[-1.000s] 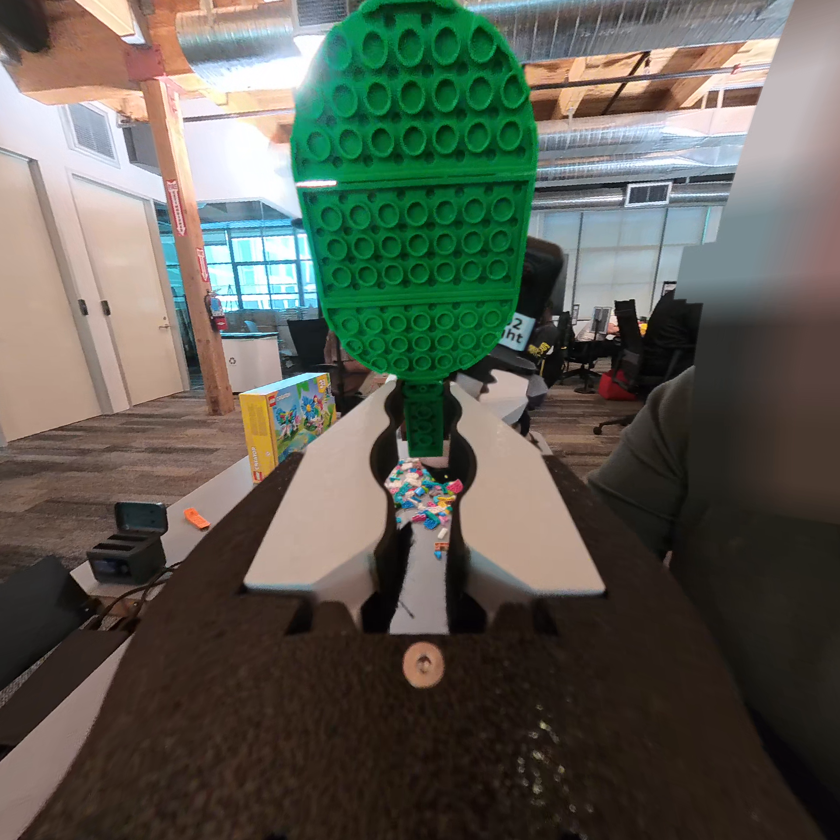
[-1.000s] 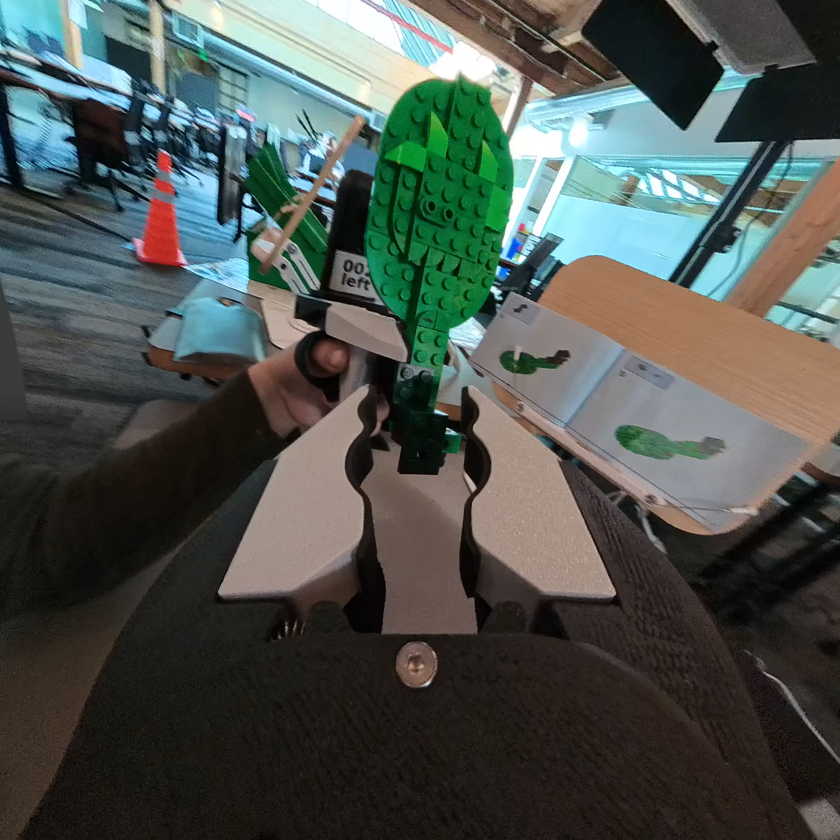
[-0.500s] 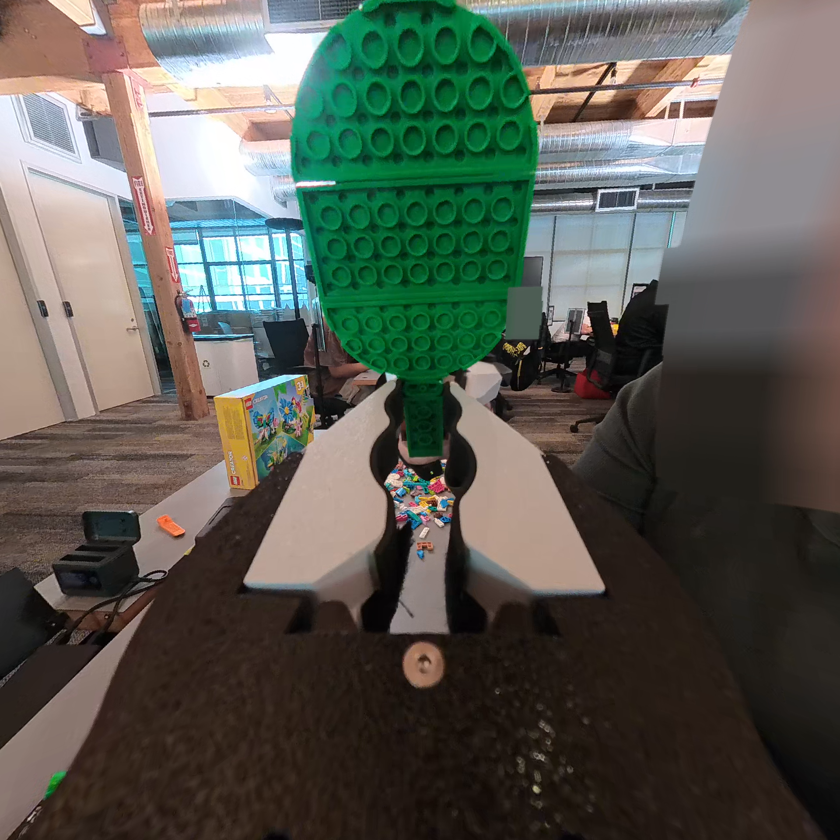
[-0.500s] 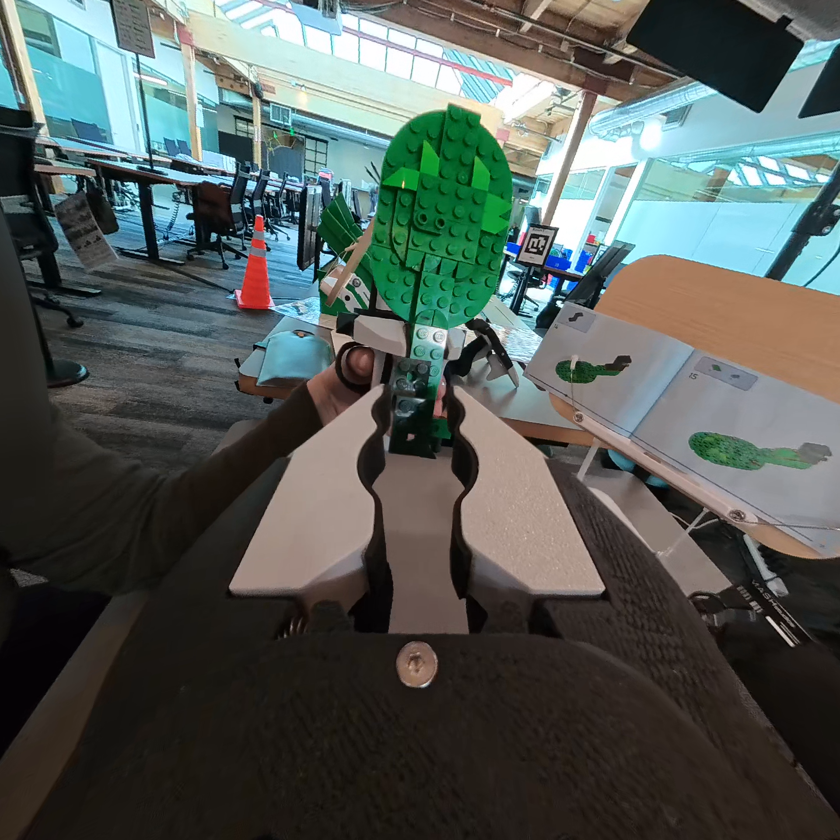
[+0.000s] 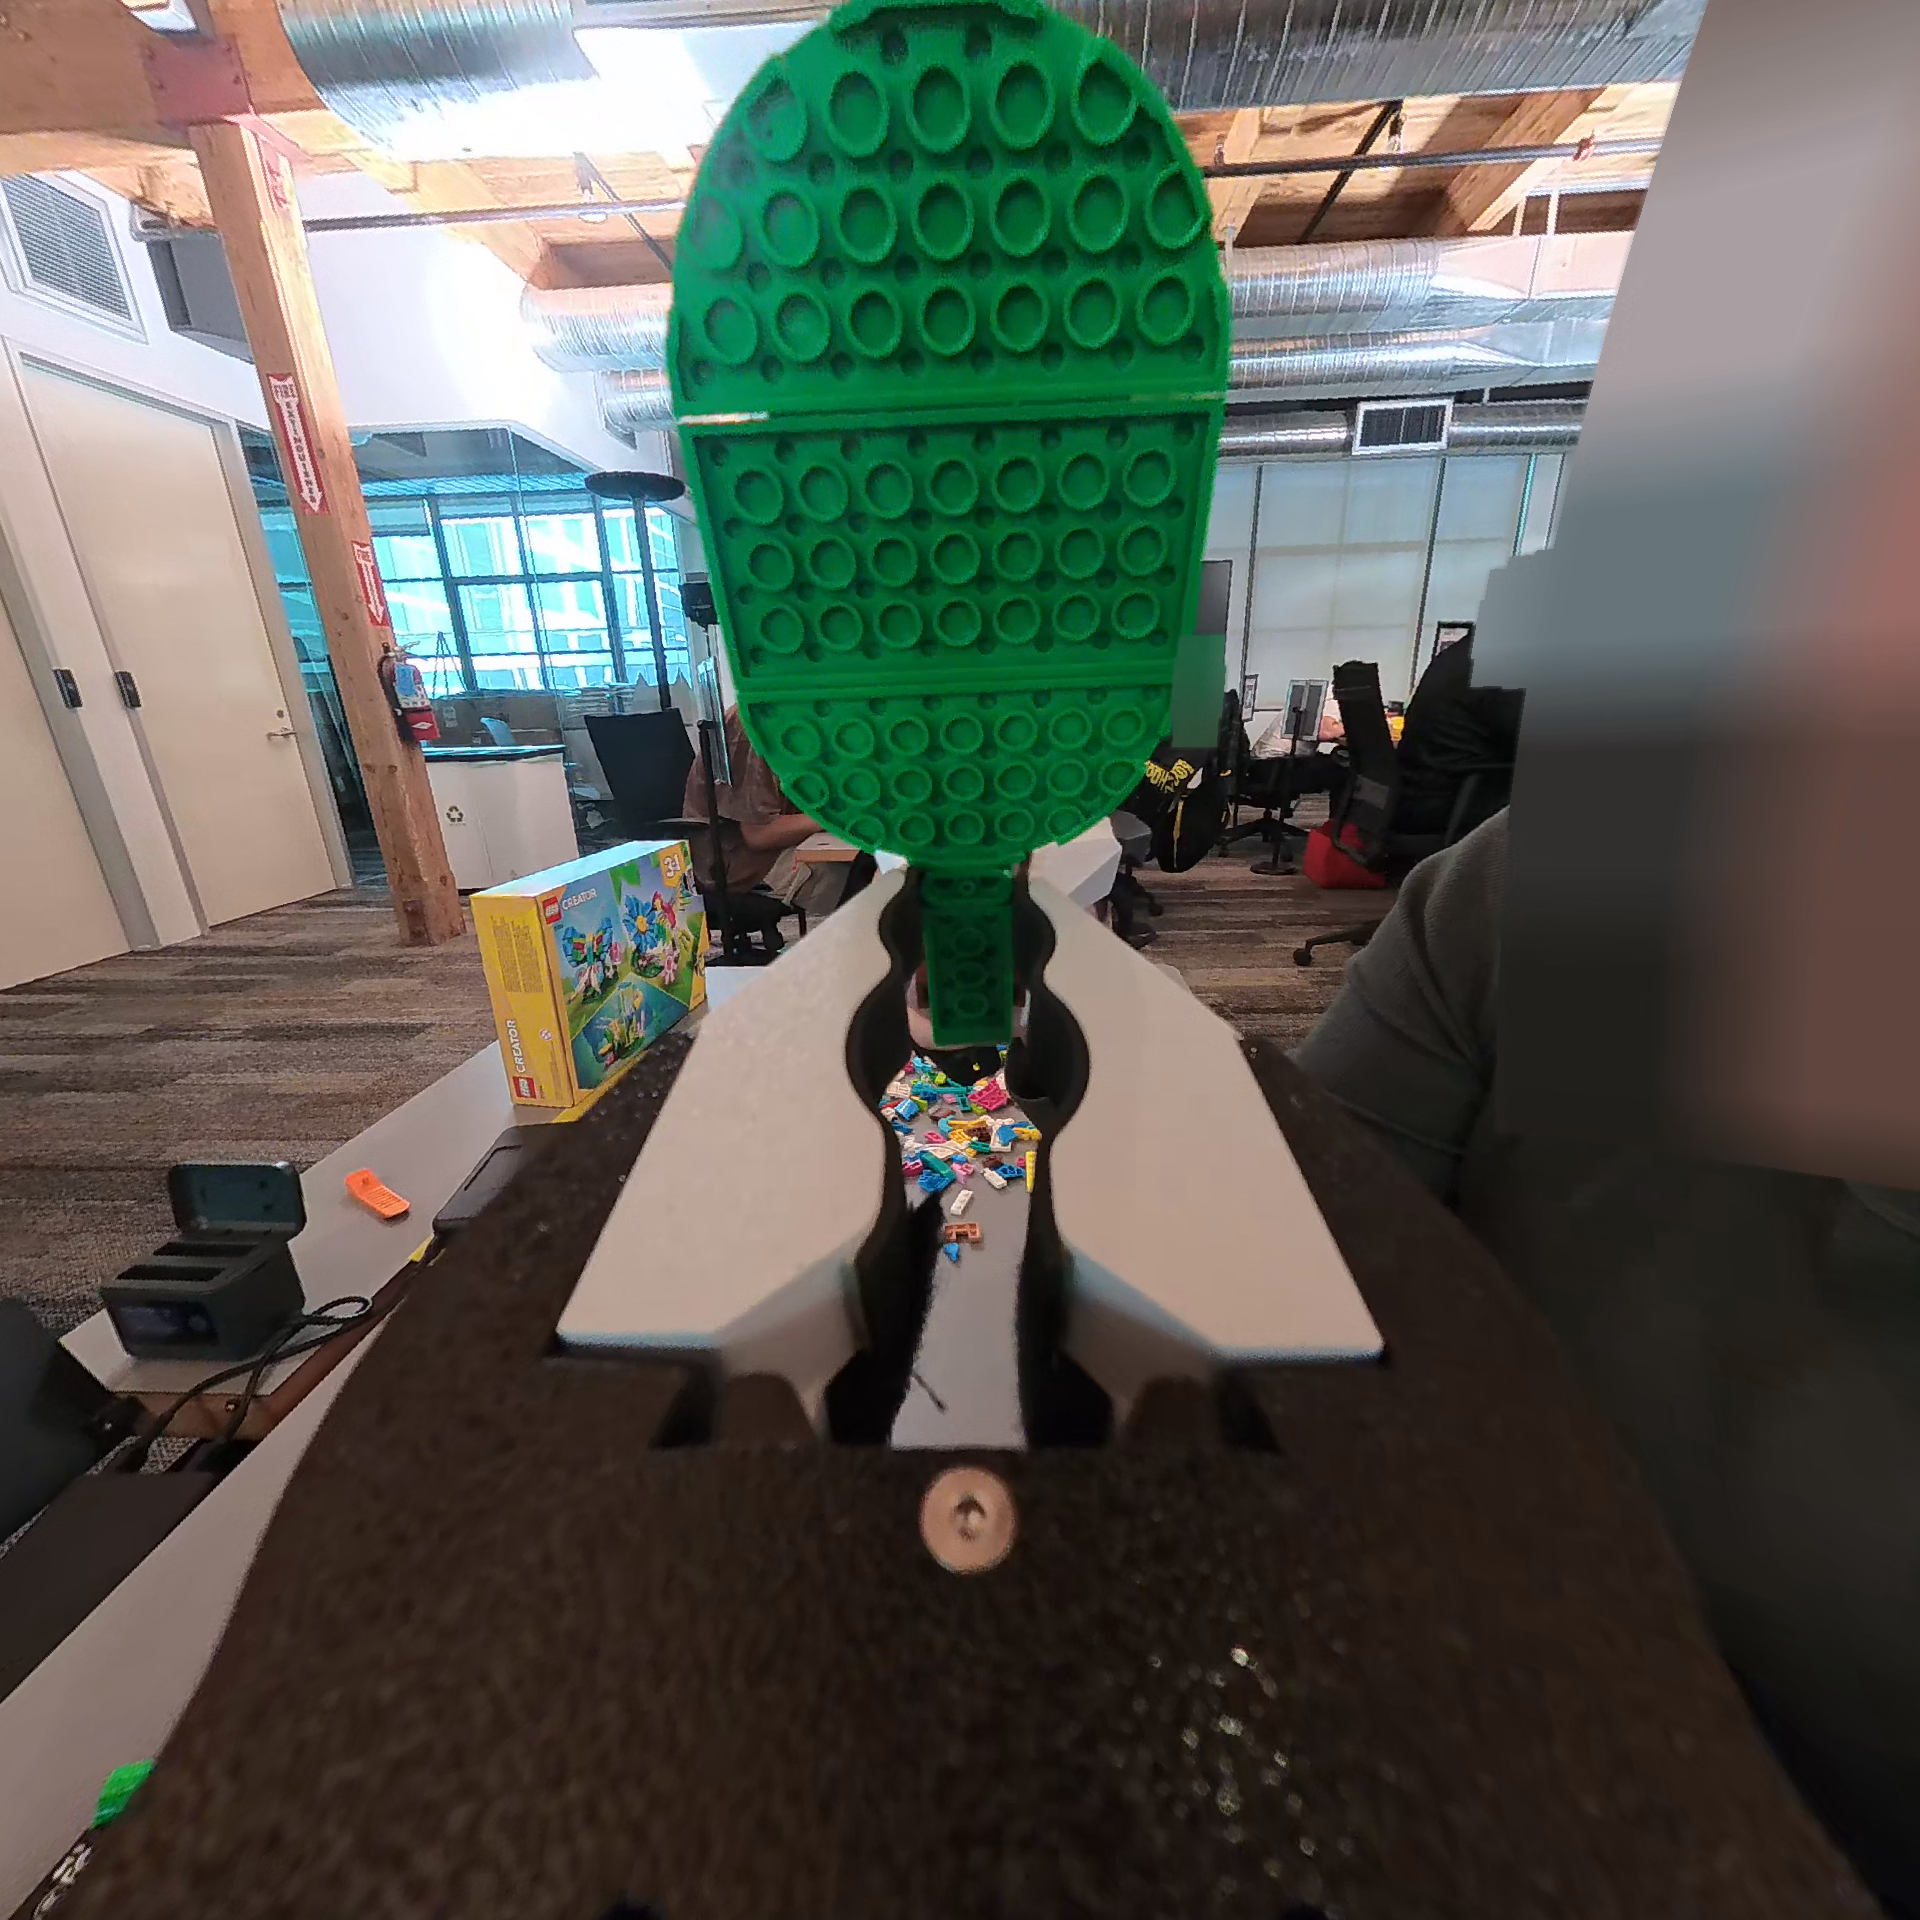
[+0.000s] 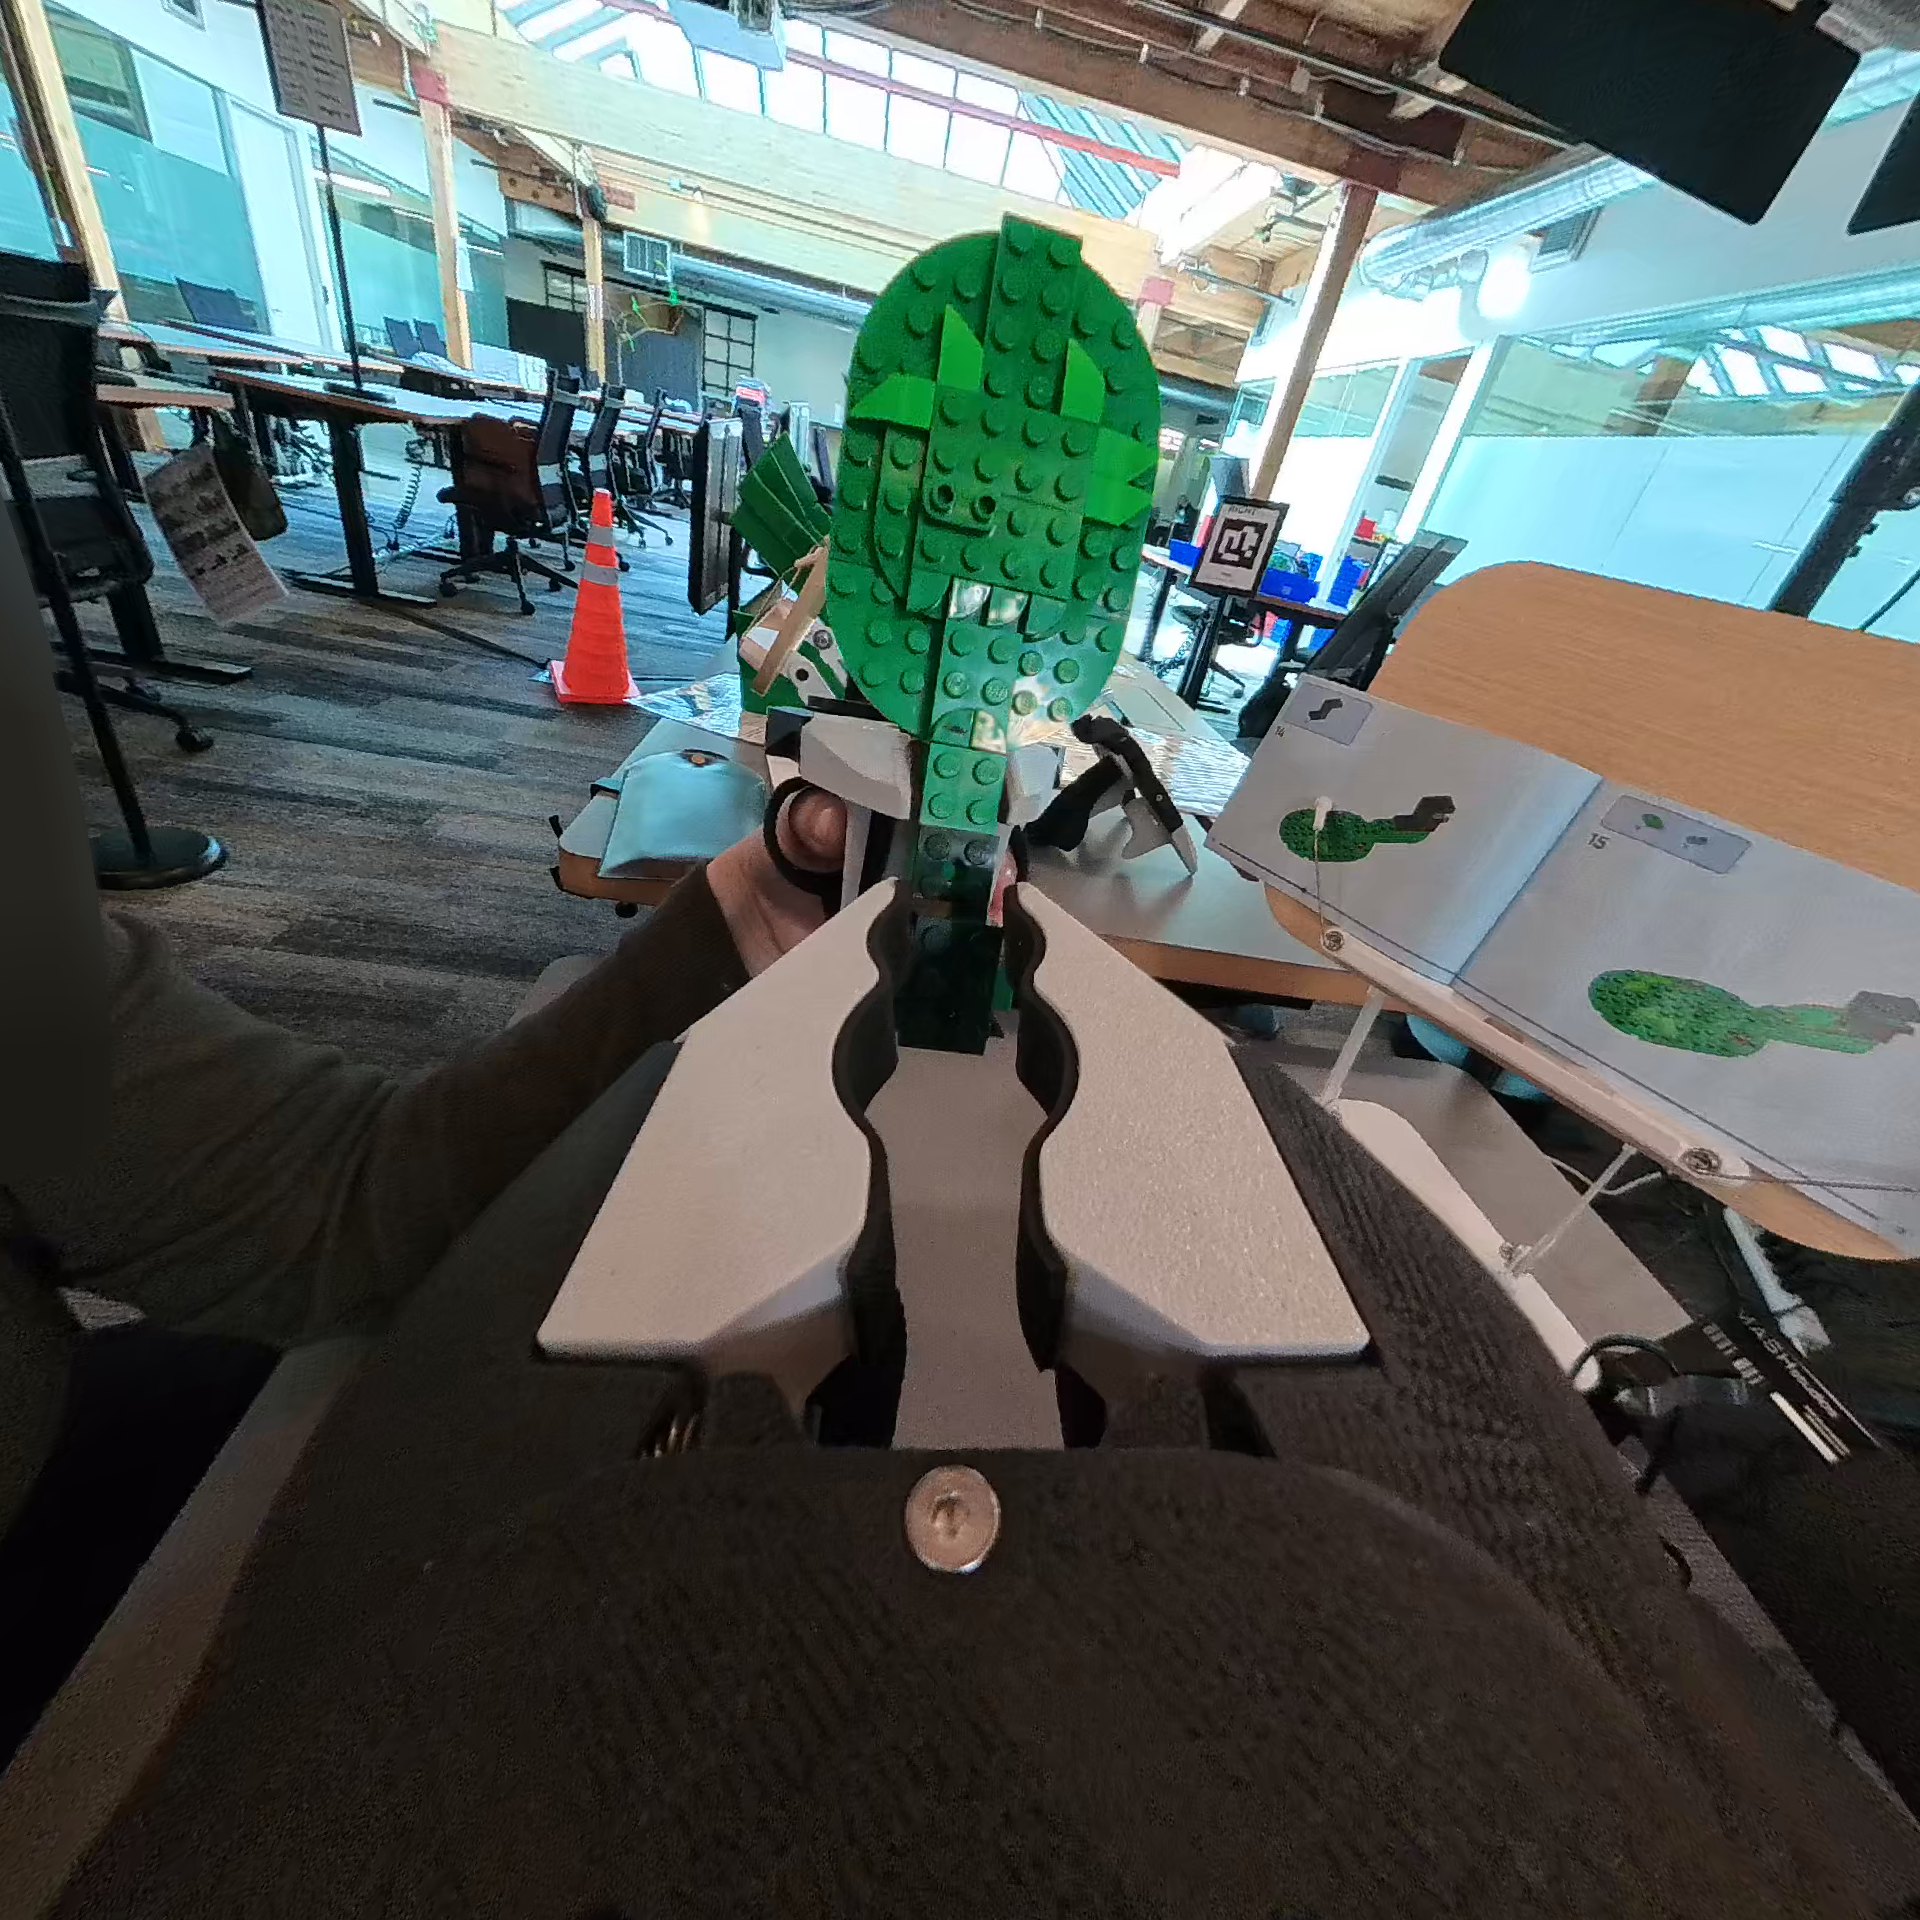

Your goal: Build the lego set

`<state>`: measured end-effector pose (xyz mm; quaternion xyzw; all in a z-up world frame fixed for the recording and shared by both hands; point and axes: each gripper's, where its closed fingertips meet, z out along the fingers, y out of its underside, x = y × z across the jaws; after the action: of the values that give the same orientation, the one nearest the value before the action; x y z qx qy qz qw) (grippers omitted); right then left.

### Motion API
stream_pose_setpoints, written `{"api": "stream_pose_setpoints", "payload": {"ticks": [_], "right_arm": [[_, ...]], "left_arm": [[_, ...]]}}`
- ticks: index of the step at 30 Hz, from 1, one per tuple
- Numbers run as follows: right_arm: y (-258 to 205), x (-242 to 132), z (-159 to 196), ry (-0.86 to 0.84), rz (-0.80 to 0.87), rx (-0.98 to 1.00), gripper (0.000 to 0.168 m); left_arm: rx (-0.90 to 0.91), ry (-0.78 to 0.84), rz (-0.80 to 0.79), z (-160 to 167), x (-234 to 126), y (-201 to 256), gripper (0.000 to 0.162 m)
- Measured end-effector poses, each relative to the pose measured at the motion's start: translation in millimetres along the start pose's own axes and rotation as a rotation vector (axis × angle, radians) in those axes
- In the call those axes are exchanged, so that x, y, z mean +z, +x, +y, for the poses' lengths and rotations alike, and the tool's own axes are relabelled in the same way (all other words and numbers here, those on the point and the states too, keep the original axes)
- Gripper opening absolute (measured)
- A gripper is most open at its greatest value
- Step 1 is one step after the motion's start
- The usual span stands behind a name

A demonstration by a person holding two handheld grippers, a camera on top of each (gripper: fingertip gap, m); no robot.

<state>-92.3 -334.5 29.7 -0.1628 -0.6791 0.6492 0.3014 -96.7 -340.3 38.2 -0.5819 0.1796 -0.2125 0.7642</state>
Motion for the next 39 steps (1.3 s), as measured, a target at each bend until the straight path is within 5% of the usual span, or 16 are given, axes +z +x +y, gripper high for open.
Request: {"api": "stream_pose_setpoints", "payload": {"ticks": [39], "right_arm": [[12, -13, -7, 0.078, -0.016, 0.115, 0.03]], "left_arm": [[-0.005, -0.031, -0.028, 3, 4, -2, 0.014]]}}
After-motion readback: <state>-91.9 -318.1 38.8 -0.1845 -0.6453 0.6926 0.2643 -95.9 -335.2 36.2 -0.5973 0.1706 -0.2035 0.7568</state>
